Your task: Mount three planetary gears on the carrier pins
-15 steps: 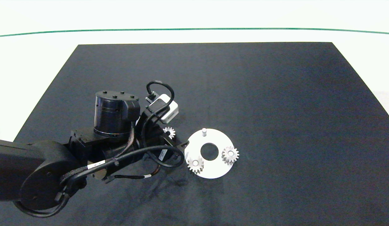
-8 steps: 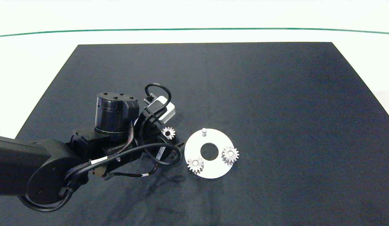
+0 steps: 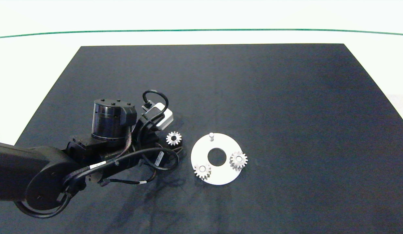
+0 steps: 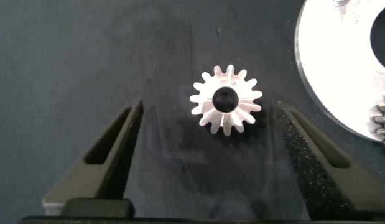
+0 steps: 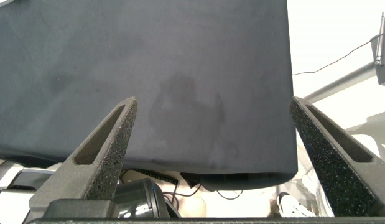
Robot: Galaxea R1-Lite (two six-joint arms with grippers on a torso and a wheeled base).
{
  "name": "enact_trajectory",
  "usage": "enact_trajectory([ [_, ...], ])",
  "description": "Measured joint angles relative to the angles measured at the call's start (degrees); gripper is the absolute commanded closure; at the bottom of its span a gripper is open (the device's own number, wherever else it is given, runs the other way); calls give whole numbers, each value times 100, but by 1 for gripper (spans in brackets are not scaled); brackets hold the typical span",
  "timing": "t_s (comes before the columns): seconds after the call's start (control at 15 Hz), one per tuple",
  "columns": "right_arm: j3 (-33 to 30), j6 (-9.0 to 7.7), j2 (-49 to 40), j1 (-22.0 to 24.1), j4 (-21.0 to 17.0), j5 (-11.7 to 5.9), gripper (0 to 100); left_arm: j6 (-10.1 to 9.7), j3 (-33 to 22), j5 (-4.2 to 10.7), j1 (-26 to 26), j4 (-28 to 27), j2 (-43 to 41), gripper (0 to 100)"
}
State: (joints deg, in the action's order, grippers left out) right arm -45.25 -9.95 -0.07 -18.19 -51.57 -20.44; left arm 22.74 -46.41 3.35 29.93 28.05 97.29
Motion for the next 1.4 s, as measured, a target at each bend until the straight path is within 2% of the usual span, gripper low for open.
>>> enact_trajectory([
  [1.4,-45,0,0,-6,-5,-2,0,-11,-77,-16,55,133,273,64],
])
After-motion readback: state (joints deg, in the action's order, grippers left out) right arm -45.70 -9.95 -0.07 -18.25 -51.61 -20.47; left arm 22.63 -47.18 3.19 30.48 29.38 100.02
